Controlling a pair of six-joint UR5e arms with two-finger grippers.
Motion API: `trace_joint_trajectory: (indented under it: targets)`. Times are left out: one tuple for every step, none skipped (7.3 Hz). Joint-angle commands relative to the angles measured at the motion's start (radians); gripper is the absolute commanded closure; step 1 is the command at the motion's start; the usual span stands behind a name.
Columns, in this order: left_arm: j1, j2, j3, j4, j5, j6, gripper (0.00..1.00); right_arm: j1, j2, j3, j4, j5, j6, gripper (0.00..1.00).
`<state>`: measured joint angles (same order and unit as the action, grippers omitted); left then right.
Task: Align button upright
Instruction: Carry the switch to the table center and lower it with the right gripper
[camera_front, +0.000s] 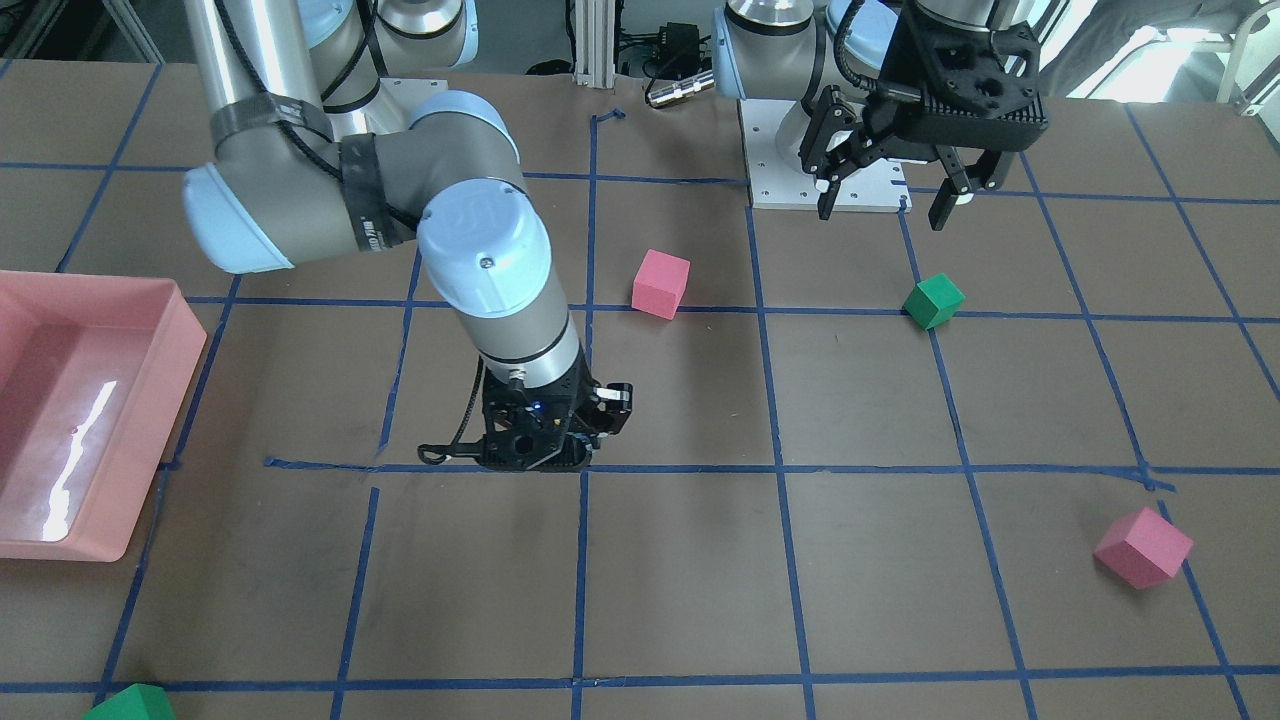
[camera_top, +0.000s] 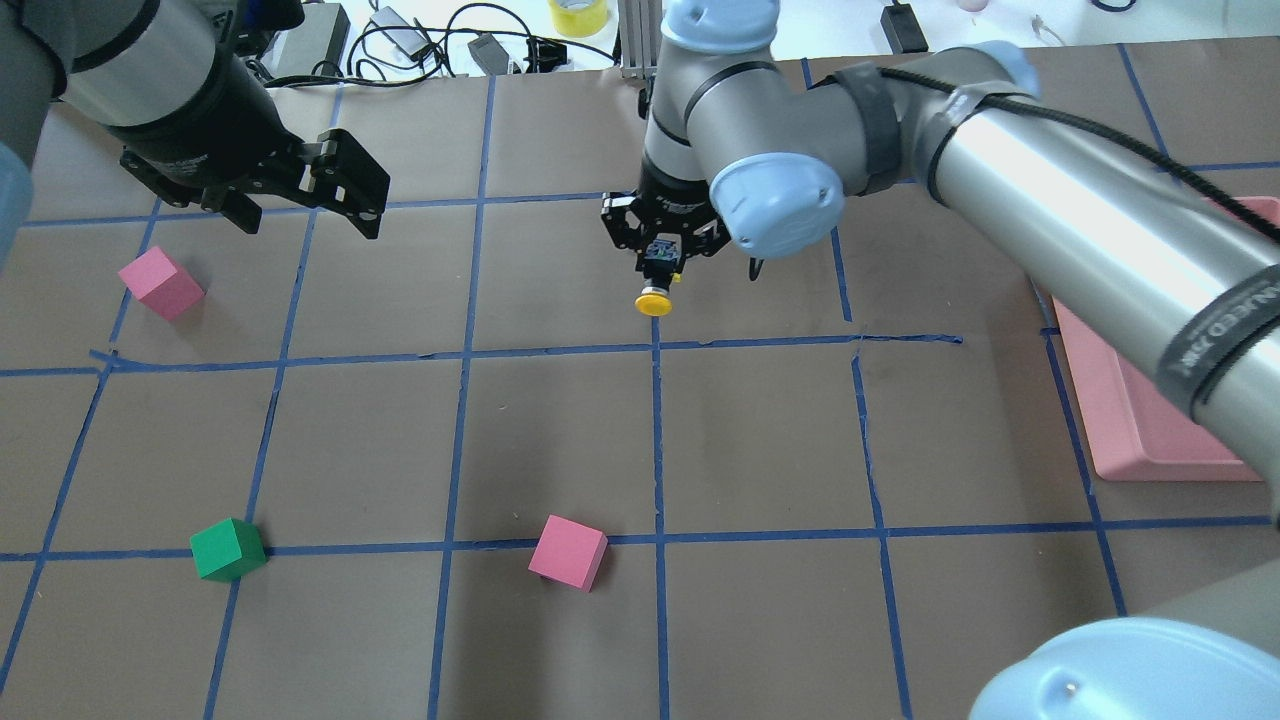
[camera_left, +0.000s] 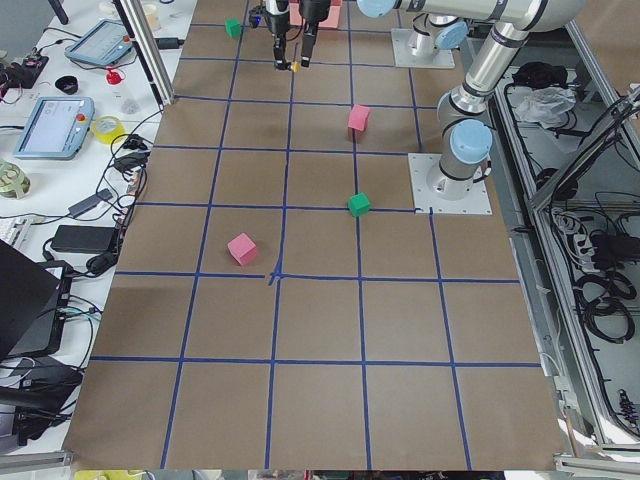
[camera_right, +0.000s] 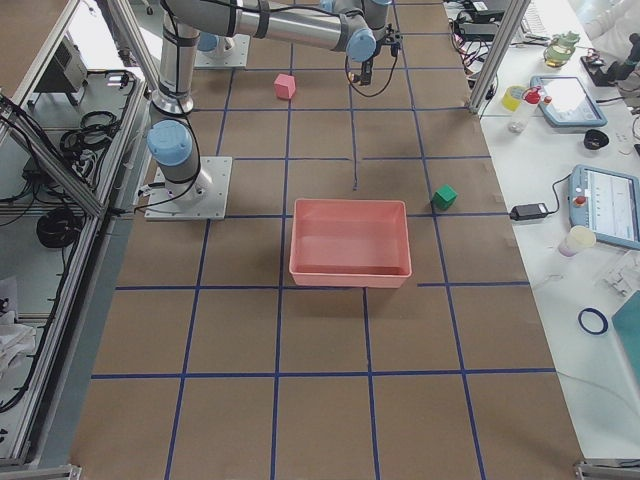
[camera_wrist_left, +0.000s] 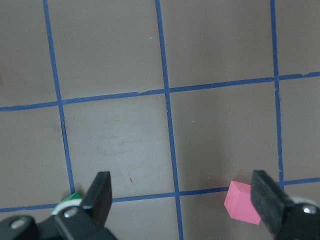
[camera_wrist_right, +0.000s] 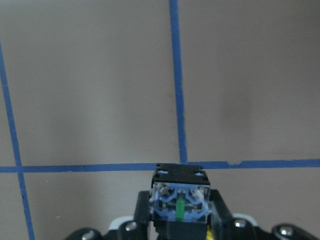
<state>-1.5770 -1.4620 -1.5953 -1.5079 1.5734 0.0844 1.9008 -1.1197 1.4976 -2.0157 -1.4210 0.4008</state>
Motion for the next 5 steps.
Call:
trace_joint_trajectory:
  targets:
    - [0.0, 0.0, -0.002, 0.0, 0.0, 0.0, 0.0, 0.087, 0.088, 0.003, -0.115, -0.019, 0.107, 1.0]
    - [0.0, 0.0, -0.002, 0.0, -0.001, 0.0, 0.0, 0.09, 0.137, 0.003, -0.202, -0.019, 0.107, 1.0]
    - [-0.001, 0.0, -0.002, 0.0, -0.001, -0.002, 0.0, 0.092, 0.152, 0.003, -0.224, -0.019, 0.109, 1.0]
    - [0.0, 0.0, -0.002, 0.0, -0.001, 0.0, 0.0, 0.105, 0.152, 0.012, -0.225, -0.024, 0.109, 1.0]
    - [0.0, 0.0, -0.002, 0.0, -0.001, 0.0, 0.0, 0.11, 0.152, 0.029, -0.228, -0.024, 0.107, 0.94]
